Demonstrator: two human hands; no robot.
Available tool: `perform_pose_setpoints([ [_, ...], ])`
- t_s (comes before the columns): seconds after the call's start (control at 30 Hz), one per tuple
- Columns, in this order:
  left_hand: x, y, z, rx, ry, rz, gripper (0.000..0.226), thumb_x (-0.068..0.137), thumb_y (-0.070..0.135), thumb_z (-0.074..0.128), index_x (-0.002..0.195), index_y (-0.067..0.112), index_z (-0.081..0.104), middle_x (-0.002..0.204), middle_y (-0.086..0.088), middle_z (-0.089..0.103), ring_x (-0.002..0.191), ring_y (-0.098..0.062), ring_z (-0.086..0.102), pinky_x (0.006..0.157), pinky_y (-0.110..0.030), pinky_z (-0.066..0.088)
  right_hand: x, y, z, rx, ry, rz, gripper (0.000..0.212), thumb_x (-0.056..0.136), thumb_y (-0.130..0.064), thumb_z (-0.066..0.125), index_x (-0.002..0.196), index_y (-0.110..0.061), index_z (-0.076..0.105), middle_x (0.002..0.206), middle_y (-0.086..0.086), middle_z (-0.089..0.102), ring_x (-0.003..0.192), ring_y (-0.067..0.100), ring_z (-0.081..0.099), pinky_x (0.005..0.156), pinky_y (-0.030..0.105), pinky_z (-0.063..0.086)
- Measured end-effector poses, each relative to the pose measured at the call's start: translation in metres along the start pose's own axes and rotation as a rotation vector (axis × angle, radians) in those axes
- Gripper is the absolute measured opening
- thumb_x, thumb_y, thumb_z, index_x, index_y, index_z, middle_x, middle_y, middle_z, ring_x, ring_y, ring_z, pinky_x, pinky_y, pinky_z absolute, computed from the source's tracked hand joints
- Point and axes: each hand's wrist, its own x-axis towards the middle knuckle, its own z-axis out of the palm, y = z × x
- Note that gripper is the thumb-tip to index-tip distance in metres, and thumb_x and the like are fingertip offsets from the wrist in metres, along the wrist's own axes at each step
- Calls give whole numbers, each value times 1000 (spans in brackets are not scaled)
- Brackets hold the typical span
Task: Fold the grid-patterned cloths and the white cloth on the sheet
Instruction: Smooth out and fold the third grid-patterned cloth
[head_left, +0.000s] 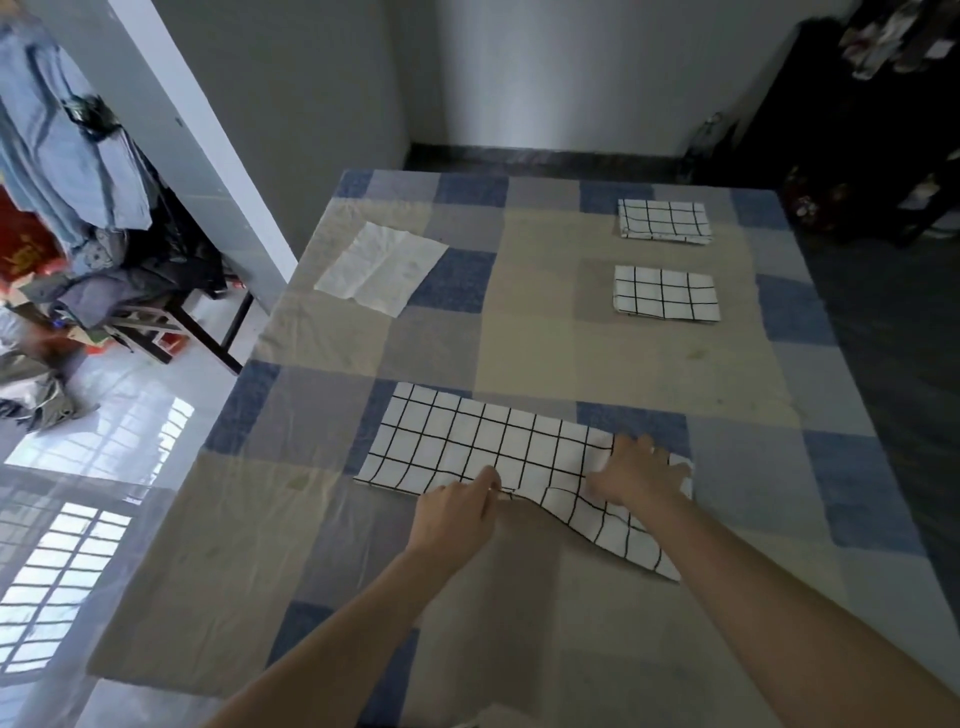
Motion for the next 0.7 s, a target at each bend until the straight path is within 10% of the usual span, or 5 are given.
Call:
perform_pose_setpoints([
  [0.2,11,11,-18,-352,106,-362,22,84,51,54,81,30,49,69,15,64,68,-6,58,59,-27,45,-4,-13,-4,-94,-14,-8,92,80,-58,59,149,-8,23,152,12,29,138,31,30,108,49,34],
  [0.37,22,13,-31,-545,172,-155,22,86,12,62,78,31,52,72,15,64,71,-2,62,63,-22,48,-5,-23,-19,192,164,-296,57,85,-49,57,128,-13,45,129,10,50,113,27,52,87,39,49],
  [0.7,29,23,-71,-860,210,36,36,77,-15,55,73,20,64,79,5,69,81,-13,66,75,-28,52,-13,-10,-71,999,-573,-288,47,89,-36,66,124,-7,54,118,0,63,111,21,60,91,38,53],
])
